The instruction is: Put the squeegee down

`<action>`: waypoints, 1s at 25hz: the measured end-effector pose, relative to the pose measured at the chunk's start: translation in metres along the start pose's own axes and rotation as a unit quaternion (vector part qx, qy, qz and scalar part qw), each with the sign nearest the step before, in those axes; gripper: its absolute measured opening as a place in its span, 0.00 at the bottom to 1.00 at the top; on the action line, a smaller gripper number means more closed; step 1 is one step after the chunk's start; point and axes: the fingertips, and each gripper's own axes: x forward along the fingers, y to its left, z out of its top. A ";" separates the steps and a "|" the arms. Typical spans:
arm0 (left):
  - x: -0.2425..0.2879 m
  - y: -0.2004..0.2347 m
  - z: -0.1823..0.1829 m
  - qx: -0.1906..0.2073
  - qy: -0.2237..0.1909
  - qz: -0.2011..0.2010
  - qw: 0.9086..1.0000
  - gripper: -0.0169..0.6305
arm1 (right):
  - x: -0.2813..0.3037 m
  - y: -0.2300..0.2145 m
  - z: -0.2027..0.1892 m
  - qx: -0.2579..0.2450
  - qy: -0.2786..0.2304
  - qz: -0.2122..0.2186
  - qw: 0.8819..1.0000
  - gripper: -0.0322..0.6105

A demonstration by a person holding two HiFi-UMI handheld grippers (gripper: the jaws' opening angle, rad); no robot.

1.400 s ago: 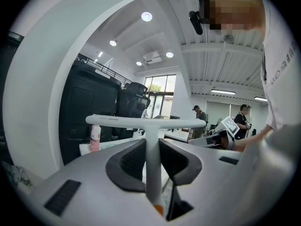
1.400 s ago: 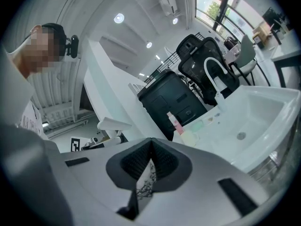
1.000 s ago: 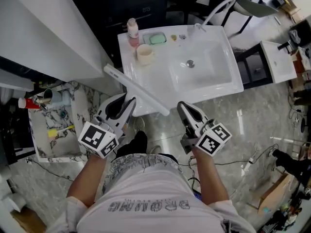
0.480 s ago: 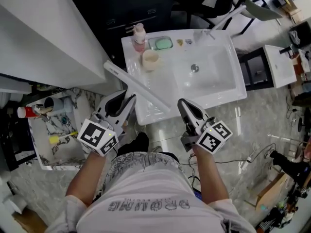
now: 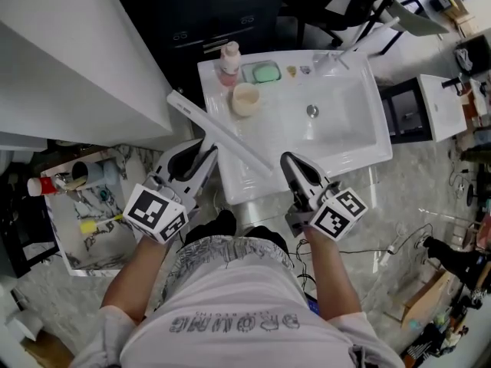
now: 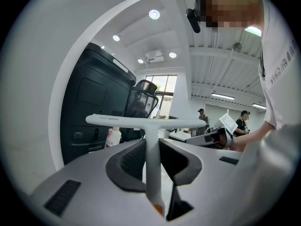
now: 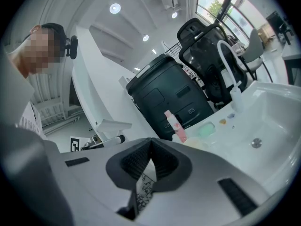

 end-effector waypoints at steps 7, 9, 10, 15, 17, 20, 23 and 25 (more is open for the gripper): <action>0.004 0.008 0.004 0.000 0.003 -0.003 1.000 0.18 | 0.005 0.000 0.006 -0.004 -0.003 -0.006 1.000 0.06; 0.006 0.008 0.004 -0.001 0.003 -0.004 1.000 0.18 | 0.005 -0.001 0.006 -0.003 -0.003 -0.008 1.000 0.06; 0.007 0.008 0.003 -0.001 0.004 -0.005 1.000 0.18 | 0.005 -0.002 0.006 -0.002 -0.003 -0.008 1.000 0.06; 0.011 0.009 -0.003 -0.002 0.007 -0.006 1.000 0.18 | 0.006 -0.007 0.006 0.002 -0.001 -0.008 1.000 0.06; 0.014 0.011 -0.004 -0.004 0.013 -0.001 1.000 0.18 | 0.008 -0.011 0.008 0.004 -0.001 -0.007 1.000 0.06; 0.021 0.012 -0.009 -0.006 0.021 0.006 1.000 0.18 | 0.011 -0.020 0.011 0.006 0.000 -0.004 1.000 0.06; 0.029 0.014 -0.015 -0.008 0.026 0.011 1.000 0.18 | 0.014 -0.029 0.014 0.010 0.002 -0.001 1.000 0.06; 0.036 0.016 -0.020 -0.010 0.031 0.016 0.999 0.17 | 0.016 -0.037 0.015 0.012 0.006 0.003 1.000 0.06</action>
